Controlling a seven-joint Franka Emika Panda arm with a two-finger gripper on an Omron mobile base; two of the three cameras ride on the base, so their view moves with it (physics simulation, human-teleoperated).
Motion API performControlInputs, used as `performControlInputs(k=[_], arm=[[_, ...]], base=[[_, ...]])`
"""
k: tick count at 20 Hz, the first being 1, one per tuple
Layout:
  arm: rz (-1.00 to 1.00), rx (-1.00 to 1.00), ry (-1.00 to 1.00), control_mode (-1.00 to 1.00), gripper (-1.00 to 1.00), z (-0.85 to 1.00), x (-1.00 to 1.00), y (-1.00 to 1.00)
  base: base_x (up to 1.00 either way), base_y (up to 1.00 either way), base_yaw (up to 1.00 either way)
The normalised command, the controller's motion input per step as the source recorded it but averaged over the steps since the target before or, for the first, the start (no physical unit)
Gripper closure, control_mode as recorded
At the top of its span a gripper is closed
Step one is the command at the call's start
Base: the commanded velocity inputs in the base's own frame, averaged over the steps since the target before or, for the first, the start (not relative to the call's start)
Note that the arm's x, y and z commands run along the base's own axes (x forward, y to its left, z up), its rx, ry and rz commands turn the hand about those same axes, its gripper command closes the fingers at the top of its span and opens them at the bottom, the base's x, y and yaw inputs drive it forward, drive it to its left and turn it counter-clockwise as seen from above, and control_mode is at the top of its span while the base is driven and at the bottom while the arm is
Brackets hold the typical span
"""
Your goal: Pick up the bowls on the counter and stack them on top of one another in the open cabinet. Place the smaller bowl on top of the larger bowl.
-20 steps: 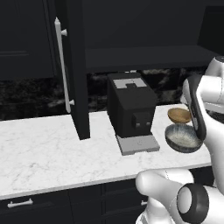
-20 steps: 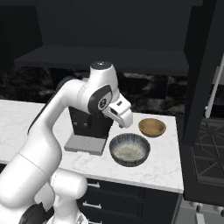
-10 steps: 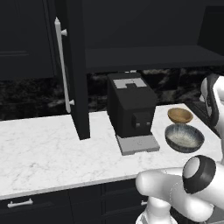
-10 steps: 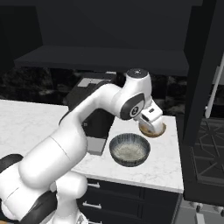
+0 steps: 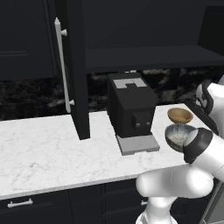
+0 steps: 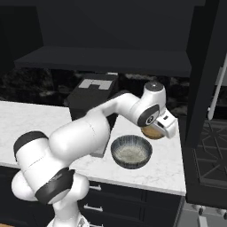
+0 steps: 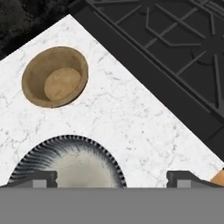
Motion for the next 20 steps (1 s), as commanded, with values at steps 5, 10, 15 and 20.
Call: performControlInputs(k=[5, 10, 15, 20], arm=[[0.00, 0.07, 0.00, -1.00, -1.00, -0.31, 0.51, 0.00], [0.00, 0.13, 0.00, -1.00, -1.00, -0.42, 0.17, 0.00], [0.00, 0.12, -0.02, -1.00, -1.00, -0.33, 0.16, 0.00], [0.00, 0.01, -0.01, -1.00, -1.00, -0.26, 0.27, 0.00]], base=[[0.00, 0.00, 0.00], [0.00, 0.00, 0.00], [0.00, 0.00, 0.00], [0.00, 0.00, 0.00]])
